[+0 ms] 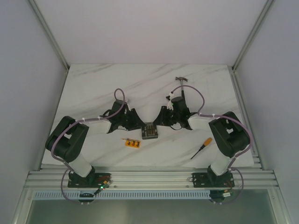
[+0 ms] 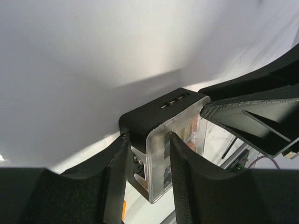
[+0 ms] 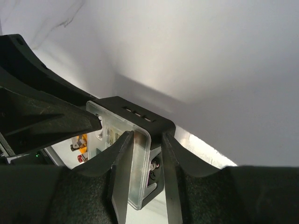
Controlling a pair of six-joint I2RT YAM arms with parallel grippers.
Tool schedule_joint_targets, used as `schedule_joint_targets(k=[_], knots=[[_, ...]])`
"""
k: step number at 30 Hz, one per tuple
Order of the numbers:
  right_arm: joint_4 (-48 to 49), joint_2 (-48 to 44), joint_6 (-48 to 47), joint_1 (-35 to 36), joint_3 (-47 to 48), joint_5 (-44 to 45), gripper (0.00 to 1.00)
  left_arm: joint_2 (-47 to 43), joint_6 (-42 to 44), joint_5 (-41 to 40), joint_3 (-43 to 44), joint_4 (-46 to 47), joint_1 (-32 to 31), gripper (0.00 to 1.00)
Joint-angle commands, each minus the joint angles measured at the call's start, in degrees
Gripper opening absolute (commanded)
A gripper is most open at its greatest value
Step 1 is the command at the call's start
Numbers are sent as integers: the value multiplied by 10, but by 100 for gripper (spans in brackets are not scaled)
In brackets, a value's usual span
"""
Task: Snap on the fuse box
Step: Close the fuse box cover on the fuse box base, then reset both arms
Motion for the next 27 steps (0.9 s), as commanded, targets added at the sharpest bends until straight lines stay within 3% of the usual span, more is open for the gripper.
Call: schedule_joint_targets(k=[1, 6, 13, 17, 22, 27], knots=[[27, 48, -4, 6, -11, -32, 33, 47, -8, 27, -19, 38, -10, 42], [29, 70, -8, 9, -25, -44, 31, 77, -45, 51, -51, 105, -16, 36], [15, 39, -31, 9, -23, -28, 33, 78, -73, 47, -51, 134, -57, 36], [-35, -38, -68, -6, -20, 44, 45, 15, -38, -17, -44, 69, -45, 48], [-101, -173, -116, -58, -34, 199, 64, -77, 13, -96, -48, 15, -2, 72], [-99, -276, -164, -128, -72, 362, 87, -195, 77, -230, -60, -31, 58, 94]])
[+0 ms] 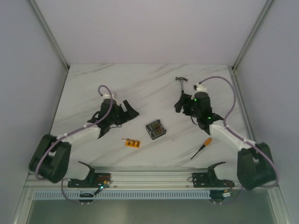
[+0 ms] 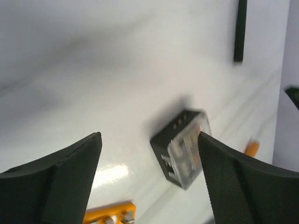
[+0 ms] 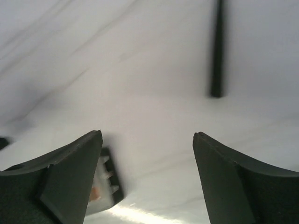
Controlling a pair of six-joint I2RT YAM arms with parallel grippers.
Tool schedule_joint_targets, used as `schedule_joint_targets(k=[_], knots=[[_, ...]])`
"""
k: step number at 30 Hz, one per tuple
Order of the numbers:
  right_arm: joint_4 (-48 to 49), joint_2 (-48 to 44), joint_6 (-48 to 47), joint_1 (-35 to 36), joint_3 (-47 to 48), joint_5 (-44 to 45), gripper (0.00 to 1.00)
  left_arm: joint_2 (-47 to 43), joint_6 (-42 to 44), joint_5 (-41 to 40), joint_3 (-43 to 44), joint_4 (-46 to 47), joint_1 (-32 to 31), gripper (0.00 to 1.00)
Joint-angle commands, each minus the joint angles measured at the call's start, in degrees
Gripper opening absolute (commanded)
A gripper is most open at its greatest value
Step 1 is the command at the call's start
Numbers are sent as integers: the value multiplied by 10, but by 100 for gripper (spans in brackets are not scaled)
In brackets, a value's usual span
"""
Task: Snap on the fuse box
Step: Reset both arms
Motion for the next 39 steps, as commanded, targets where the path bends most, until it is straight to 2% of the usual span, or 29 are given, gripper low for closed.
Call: schedule_joint_targets(k=[1, 4, 7, 10, 13, 16, 18, 20, 23, 25, 28, 30, 33, 34, 35, 39], knots=[[-9, -69, -63, -55, -41, 189, 90, -96, 80, -158, -17, -56, 52, 98], [36, -97, -84, -97, -81, 251, 99, -160, 111, -225, -36, -62, 99, 100], [130, -109, -109, -134, -133, 286, 99, -203, 144, -311, -54, -60, 139, 100], [308, -109, -166, -144, -224, 322, 99, -219, 170, -407, -84, -29, 165, 100], [449, -75, -209, -151, -271, 328, 99, -221, 224, -476, -140, 64, 183, 100], [527, 1, -227, -155, -275, 328, 99, -204, 300, -475, -192, 214, 202, 100], [565, 20, -242, -157, -275, 304, 99, -182, 324, -462, -211, 277, 215, 100], [654, 47, -270, -162, -299, 282, 99, -150, 344, -447, -226, 344, 225, 100], [762, 132, -269, -177, -316, 243, 99, -77, 362, -422, -223, 406, 236, 100], [670, 110, -258, -194, -288, 211, 99, -47, 391, -397, -209, 430, 238, 100], [655, 110, -253, -207, -280, 181, 100, 2, 419, -336, -231, 544, 244, 100], [661, 113, -252, -209, -279, 179, 100, 23, 438, -286, -226, 551, 247, 100], [656, 111, -251, -209, -278, 177, 100, 74, 475, -214, -229, 614, 245, 100], [660, 113, -251, -210, -279, 177, 100, 68, 476, -207, -218, 572, 245, 100], [658, 112, -252, -210, -279, 177, 100, 73, 479, -206, -226, 595, 245, 100], [659, 113, -252, -210, -279, 177, 100, 67, 478, -202, -221, 578, 245, 100]])
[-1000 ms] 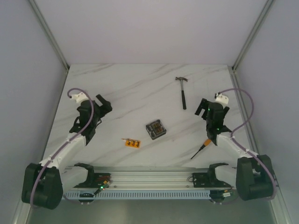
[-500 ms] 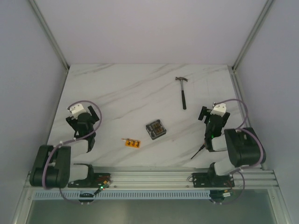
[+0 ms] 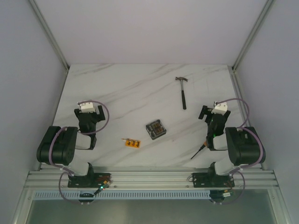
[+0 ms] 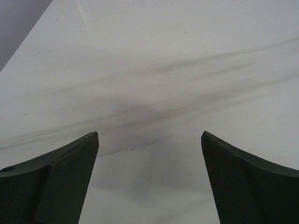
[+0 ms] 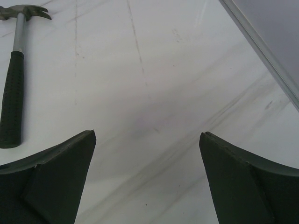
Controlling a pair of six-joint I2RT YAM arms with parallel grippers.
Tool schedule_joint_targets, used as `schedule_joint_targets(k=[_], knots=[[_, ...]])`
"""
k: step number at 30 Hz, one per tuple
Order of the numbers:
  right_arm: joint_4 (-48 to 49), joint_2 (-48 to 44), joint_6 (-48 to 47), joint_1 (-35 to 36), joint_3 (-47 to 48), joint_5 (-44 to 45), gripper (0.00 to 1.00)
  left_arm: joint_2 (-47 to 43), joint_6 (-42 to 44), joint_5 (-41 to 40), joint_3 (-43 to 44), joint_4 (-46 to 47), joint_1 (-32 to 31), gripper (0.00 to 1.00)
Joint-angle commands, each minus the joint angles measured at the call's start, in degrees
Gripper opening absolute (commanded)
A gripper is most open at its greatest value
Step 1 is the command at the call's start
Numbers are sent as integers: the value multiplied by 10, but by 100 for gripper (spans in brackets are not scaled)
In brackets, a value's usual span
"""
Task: Snap on the fuse box
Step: Reset both arms
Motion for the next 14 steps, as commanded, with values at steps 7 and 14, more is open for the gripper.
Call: schedule_joint_targets(k=[7, 14], knots=[[35, -5, -4, -3, 12, -6, 100, 0, 29, 39, 6, 41, 0, 100], [36, -6, -4, -3, 12, -6, 100, -2, 28, 40, 6, 41, 0, 100]])
